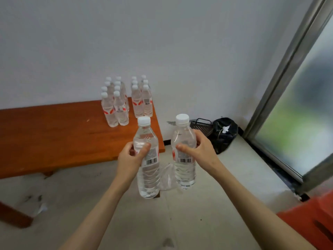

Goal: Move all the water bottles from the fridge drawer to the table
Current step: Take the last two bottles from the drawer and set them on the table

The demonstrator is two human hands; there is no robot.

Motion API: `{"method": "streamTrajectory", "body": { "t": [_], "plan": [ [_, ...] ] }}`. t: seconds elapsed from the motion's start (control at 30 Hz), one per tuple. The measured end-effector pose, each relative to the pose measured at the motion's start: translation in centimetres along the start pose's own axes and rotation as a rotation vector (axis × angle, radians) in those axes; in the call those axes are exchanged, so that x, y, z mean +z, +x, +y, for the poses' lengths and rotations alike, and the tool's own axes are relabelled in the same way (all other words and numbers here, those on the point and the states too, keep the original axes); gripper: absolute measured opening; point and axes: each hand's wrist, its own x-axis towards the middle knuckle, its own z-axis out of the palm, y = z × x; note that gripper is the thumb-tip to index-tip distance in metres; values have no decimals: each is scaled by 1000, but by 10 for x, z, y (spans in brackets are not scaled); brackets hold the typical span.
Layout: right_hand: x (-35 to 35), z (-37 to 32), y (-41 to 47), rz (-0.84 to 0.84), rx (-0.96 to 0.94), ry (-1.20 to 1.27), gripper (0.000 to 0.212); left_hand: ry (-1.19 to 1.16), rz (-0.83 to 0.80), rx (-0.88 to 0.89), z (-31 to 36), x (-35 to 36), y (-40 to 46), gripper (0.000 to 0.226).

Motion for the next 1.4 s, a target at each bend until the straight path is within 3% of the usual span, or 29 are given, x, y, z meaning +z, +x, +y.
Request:
{"method": "streamTrajectory", "body": {
  "t": [0.37,0.53,0.8,1.07,1.4],
  "plan": [
    [50,32,206,-195,-3,-81,61,38,81,-82,-16,-11,184,33],
    [73,53,275,-267,39,-153,69,175,-10,-110,-36,-10,250,54],
    [116,94,372,-323,190,-213,72,184,-166,-233,-81,-11,362,59],
    [147,118,442,-288,307,-121,65,223,-292,-170,-108,-6,442,70],
    [154,126,467,-307,394,-71,65,227,-269,-188,-132,2,472,72]
  ]
}}
